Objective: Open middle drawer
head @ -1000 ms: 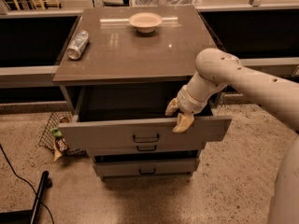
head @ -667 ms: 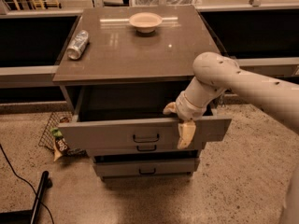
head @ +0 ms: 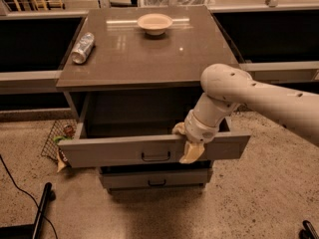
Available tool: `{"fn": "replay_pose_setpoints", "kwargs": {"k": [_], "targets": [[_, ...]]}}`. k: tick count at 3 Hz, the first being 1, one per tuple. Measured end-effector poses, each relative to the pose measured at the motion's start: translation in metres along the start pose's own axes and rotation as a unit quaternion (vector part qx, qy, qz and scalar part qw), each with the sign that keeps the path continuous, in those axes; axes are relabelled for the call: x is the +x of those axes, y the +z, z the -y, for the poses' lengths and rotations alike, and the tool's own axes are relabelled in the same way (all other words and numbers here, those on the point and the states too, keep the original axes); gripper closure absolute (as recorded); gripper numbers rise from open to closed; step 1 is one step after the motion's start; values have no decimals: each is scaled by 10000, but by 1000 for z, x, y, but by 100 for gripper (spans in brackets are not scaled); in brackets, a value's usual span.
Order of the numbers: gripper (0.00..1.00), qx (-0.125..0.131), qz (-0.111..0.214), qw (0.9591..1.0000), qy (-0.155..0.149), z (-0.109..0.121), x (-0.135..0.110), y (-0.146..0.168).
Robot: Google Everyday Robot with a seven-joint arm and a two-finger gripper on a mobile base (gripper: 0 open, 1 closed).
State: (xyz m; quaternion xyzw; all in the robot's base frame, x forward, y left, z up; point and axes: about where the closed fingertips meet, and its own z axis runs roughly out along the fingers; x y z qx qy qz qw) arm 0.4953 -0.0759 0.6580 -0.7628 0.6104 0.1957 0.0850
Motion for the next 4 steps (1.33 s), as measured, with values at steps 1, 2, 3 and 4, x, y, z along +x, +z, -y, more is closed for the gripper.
{"fn": "replay_pose_setpoints", "kwargs": {"k": [1, 2, 3, 4], "targets": [[50, -17, -14, 10000, 22, -4, -2, -1], [26, -77, -66, 9999, 109, -20, -8, -2], [3, -83, -108, 9998, 168, -35, -15, -5], [0, -68, -134, 9996, 226, -46, -18, -9]]}}
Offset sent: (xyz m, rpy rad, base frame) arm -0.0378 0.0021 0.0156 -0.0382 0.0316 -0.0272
